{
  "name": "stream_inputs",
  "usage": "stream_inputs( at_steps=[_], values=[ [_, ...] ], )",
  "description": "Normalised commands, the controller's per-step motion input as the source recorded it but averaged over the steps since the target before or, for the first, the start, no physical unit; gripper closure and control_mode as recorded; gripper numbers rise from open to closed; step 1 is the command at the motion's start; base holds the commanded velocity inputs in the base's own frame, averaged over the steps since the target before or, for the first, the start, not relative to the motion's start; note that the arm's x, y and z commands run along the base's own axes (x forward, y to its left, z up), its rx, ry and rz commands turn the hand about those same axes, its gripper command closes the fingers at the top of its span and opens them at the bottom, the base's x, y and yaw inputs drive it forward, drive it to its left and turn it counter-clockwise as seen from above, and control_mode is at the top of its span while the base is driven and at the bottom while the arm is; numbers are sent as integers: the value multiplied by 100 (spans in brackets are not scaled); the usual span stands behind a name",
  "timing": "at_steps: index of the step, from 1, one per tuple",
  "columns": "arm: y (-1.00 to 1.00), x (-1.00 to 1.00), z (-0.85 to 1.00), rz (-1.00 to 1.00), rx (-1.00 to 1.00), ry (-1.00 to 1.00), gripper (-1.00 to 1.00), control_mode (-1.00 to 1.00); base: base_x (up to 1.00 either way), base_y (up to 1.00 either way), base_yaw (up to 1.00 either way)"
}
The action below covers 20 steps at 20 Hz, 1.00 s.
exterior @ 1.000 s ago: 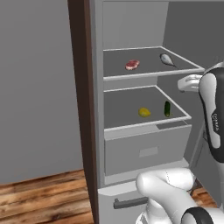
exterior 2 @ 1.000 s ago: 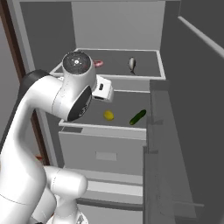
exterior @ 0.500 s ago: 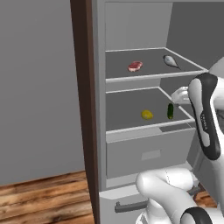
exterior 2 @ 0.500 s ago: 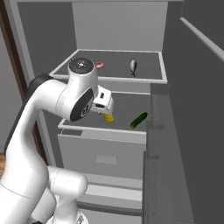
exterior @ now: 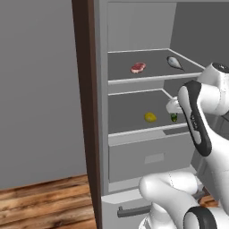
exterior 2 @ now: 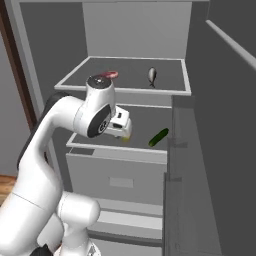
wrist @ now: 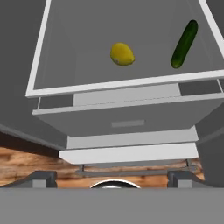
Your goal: Gather the lemon and cucumber from the fridge and place them on a tray on the dining counter. Then gather the fish and steak from the fridge and place them on the other tray.
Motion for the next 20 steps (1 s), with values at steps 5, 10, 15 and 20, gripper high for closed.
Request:
stream_inputs(
  at_steps=[5,10,15,20],
  values=[
    [5,46,-5,3,-6,-5,-100,-100,0,0,0],
    [2,39,-18,5,-7,-12,-100,-100,0,0,0],
    [1,41,-31,7,-8,-4,-100,-100,0,0,0],
    [0,48,-13,2,-2,7,-100,-100,0,0,0]
  ],
)
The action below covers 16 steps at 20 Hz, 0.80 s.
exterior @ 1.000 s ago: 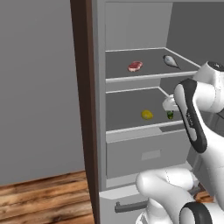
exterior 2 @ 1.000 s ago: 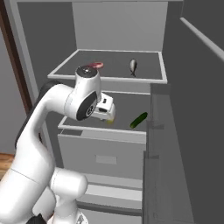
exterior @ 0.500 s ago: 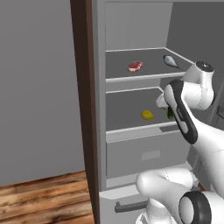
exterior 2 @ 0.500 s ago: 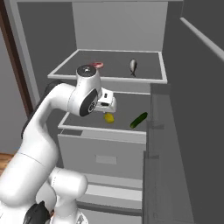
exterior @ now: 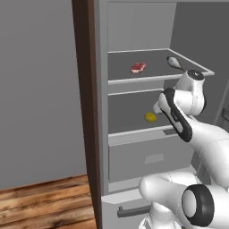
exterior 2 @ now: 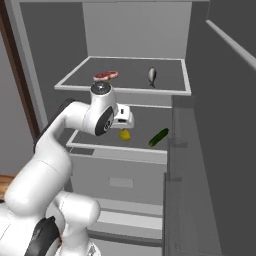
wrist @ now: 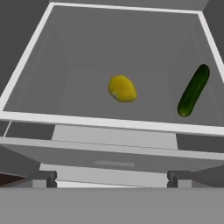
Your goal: Gather the lemon and cucumber from the fridge and place them on a tray on the dining counter. Then gather the fish and steak from the fridge and place them on the other tray.
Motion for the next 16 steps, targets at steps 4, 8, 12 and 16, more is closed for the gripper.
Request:
stream_inputs(
  at_steps=[4,8,12,16],
  values=[
    [0,44,-21,2,-1,6,-100,-100,0,0,0],
    [0,38,-34,3,-4,6,-100,-100,0,0,0],
    [0,29,-46,4,-4,1,-100,-100,0,0,0],
    [0,29,-35,2,-2,1,-100,-100,0,0,0]
  ],
)
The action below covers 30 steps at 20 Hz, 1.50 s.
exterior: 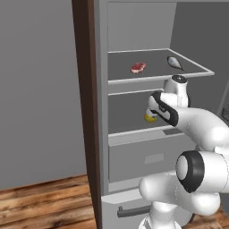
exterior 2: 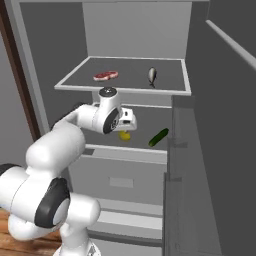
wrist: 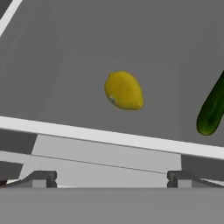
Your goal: Gather the lemon and cucumber from the fridge and place them on a tray on the dining counter. Then gather the fish and steak from the fridge and place them on the other tray.
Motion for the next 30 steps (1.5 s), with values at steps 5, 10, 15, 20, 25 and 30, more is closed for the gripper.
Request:
stream_inputs(
  at_steps=[5,10,15,20,25,30],
  values=[
    [0,28,-28,2,-1,0,-100,-100,0,0,0],
    [0,21,-20,2,0,1,-100,-100,0,0,0],
    [0,18,-19,2,0,1,-100,-100,0,0,0],
    [0,21,-17,3,0,1,-100,-100,0,0,0],
    [0,21,-14,3,0,2,-100,-100,0,0,0],
    [0,21,-10,3,0,4,-100,-100,0,0,0]
  ],
)
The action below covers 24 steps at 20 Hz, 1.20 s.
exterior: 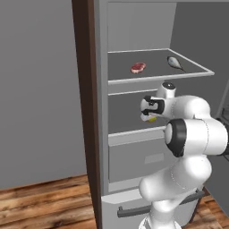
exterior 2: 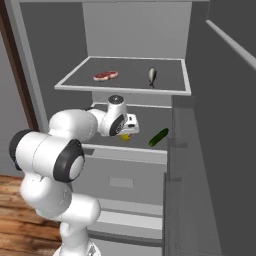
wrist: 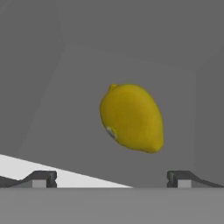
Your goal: Gather the lemon and cucumber from the fridge and place them on a tray on the dining counter. Then gather the fish and steak from the fridge and place them on the other tray.
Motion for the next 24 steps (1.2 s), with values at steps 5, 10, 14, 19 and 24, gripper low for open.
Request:
stream_inputs(
  at_steps=[5,10,14,19,24],
  values=[
    [-4,16,-10,4,0,4,-100,-100,0,0,0],
    [-6,15,-12,4,0,4,-100,-100,0,0,0],
    [-3,20,-12,4,0,5,-100,-100,0,0,0],
    [0,30,-10,4,0,5,-100,-100,0,0,0],
    [0,29,-11,3,0,4,-100,-100,0,0,0]
  ],
)
